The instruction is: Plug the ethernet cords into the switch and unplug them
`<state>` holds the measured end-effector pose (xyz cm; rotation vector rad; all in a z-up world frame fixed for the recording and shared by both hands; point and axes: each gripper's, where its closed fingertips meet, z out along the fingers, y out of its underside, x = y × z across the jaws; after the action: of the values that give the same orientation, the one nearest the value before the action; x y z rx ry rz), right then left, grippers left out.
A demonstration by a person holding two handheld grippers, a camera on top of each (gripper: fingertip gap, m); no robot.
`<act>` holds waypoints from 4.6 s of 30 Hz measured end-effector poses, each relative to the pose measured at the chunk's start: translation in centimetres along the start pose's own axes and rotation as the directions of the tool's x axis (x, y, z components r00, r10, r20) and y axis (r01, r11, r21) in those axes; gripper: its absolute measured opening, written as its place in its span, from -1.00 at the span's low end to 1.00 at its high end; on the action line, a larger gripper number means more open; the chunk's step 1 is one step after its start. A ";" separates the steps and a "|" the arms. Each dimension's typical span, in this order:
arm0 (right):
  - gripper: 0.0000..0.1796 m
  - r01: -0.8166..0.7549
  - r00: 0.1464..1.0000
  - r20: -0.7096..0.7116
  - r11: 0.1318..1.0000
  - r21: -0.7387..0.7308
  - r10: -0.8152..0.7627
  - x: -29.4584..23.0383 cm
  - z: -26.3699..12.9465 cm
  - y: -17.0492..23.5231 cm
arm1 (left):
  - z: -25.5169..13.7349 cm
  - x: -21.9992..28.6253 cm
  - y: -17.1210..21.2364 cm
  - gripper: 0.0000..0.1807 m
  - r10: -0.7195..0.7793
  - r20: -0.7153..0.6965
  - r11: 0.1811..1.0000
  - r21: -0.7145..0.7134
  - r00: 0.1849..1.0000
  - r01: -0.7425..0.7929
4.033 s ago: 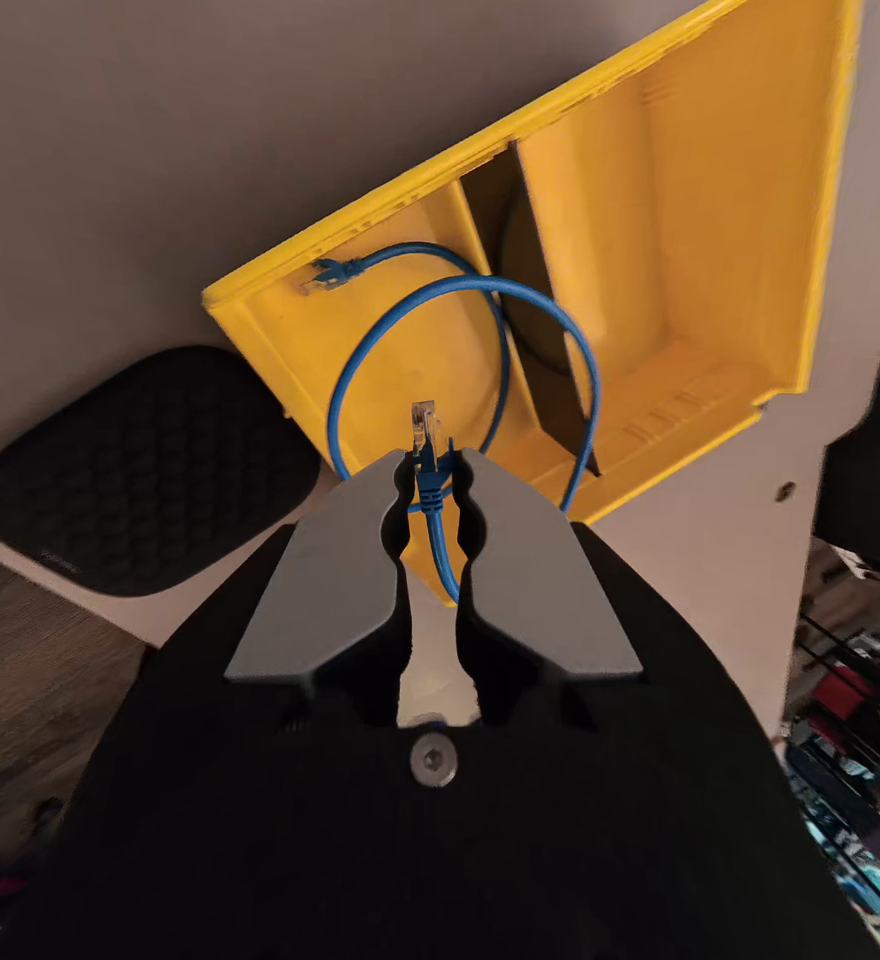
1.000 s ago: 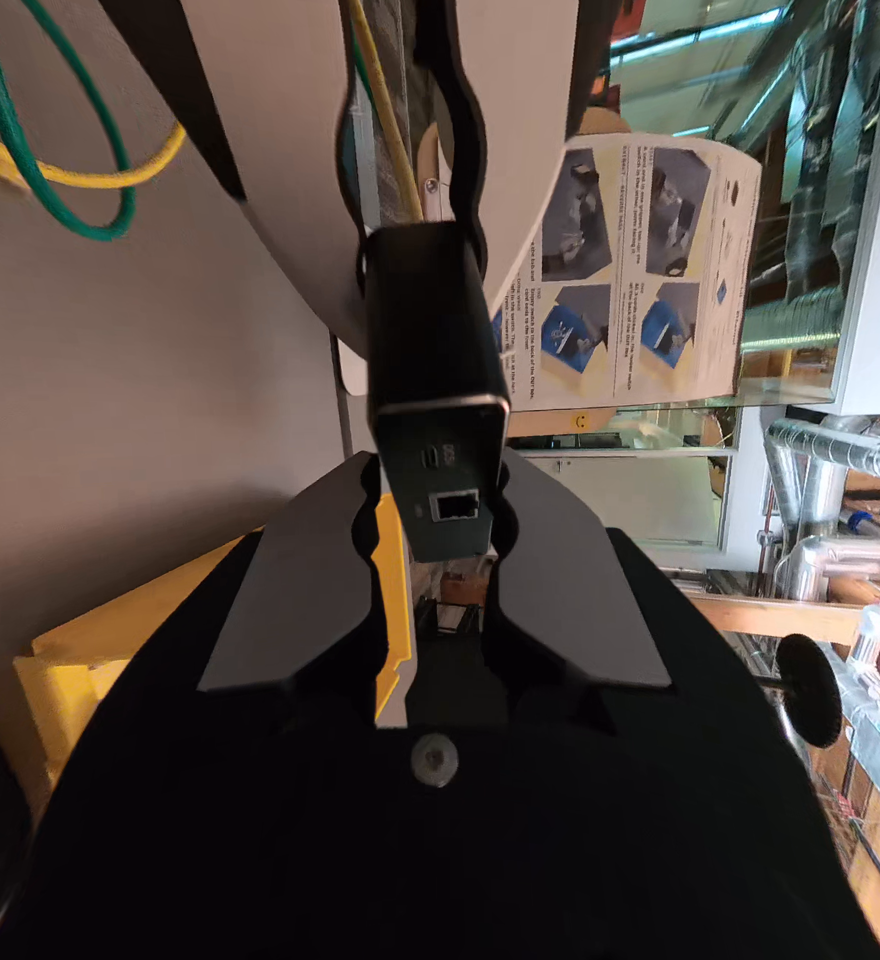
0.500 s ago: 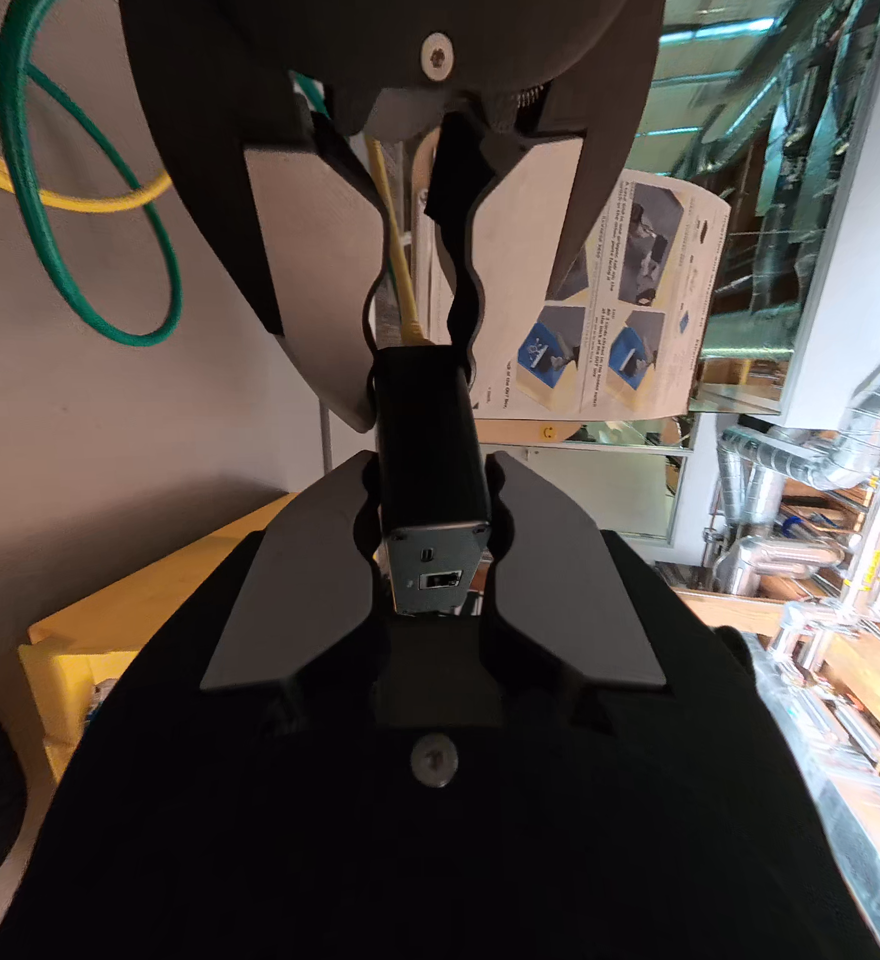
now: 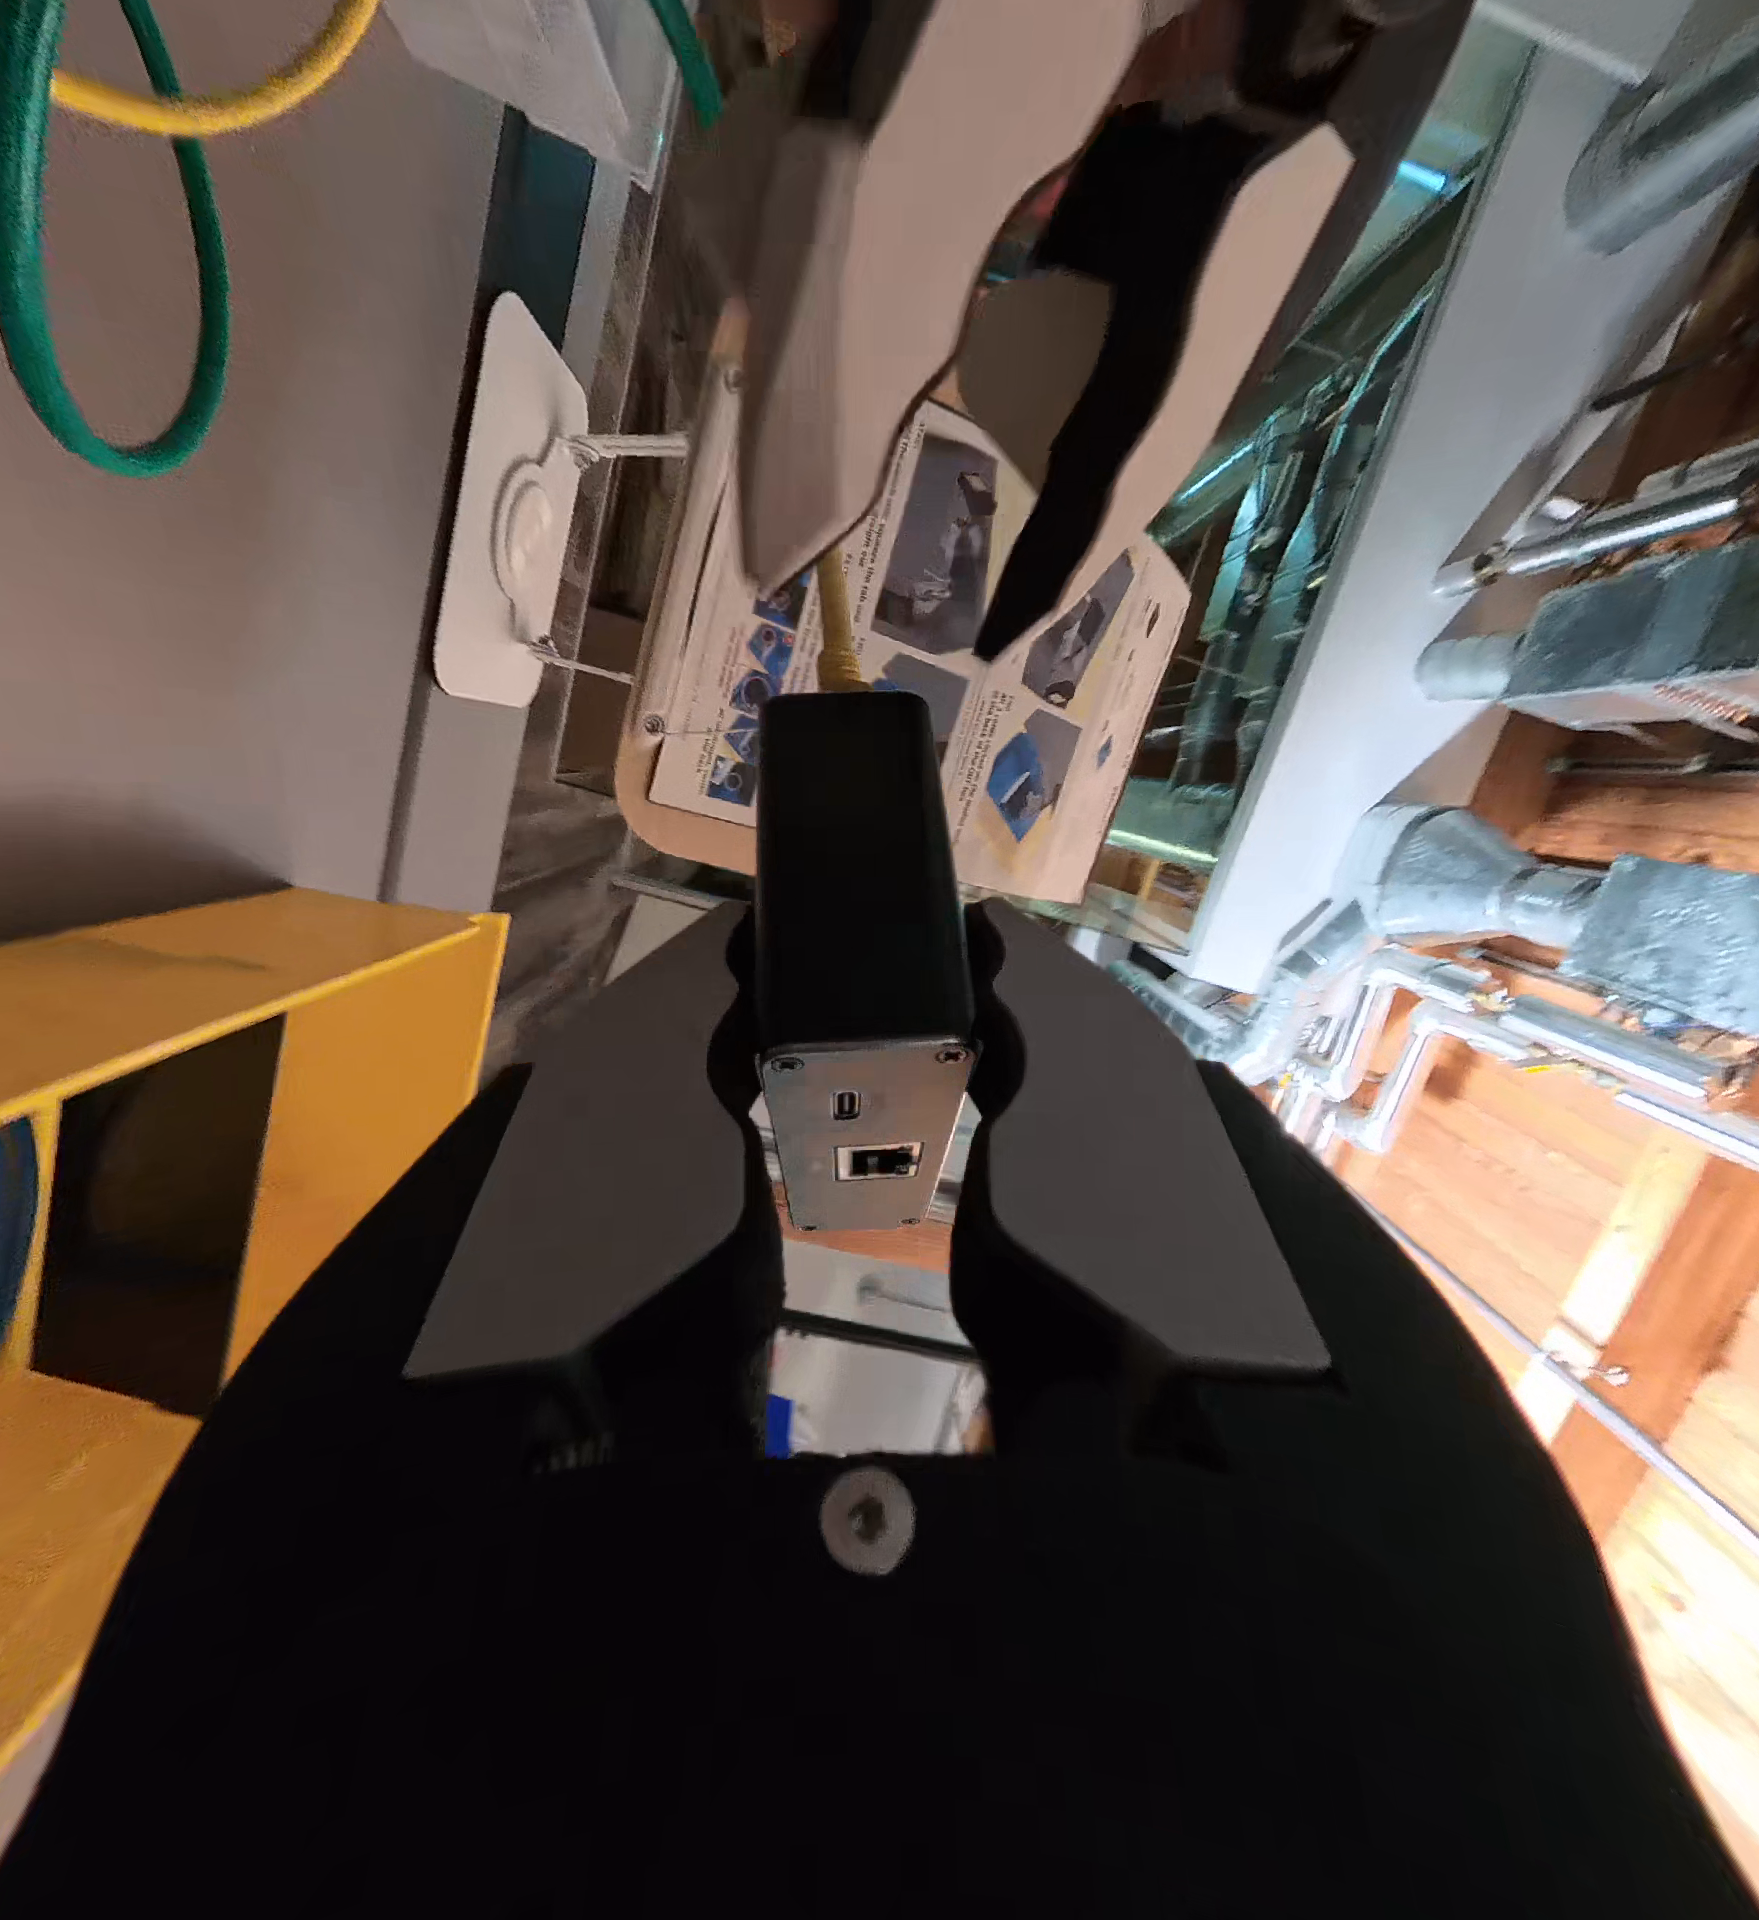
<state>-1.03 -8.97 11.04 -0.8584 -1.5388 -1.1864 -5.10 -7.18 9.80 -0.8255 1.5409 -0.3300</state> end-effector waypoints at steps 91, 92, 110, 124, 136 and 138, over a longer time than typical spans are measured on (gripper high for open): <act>-0.48 -0.584 0.812 0.272 0.708 0.396 0.517 6.8 2.8 -7.1 | -5.9 -3.7 -1.2 -0.60 0.048 0.121 0.997 0.055 0.992 -0.055; -0.52 -0.561 0.828 0.264 0.746 0.359 0.495 6.6 3.2 -7.0 | -5.7 -3.6 -0.8 -0.59 0.071 0.124 0.997 0.017 0.990 -0.074; -0.61 -0.217 0.965 -0.007 0.816 0.536 0.261 6.1 0.5 -5.8 | -4.7 -1.8 -4.8 -0.41 0.295 0.277 0.941 0.082 0.914 -0.329; -0.62 -0.379 0.922 0.230 0.606 0.700 0.311 4.5 -0.2 -6.7 | -2.4 -1.1 -3.2 -0.58 0.520 0.319 0.850 -0.104 0.792 -0.516; -0.60 -0.410 0.909 0.235 0.631 0.658 0.345 3.3 2.4 -5.2 | -1.6 -1.7 -1.7 -0.60 0.542 0.287 0.840 -0.215 0.790 -0.498; -0.60 -0.417 0.905 0.230 0.647 0.639 0.356 3.1 3.2 -4.7 | -1.5 -2.2 -1.3 -0.60 0.572 0.295 0.818 -0.264 0.765 -0.510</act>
<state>-7.05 -7.31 12.59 -0.6798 -1.5814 -0.2145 -6.27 -7.02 12.48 -0.4907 1.3912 0.3760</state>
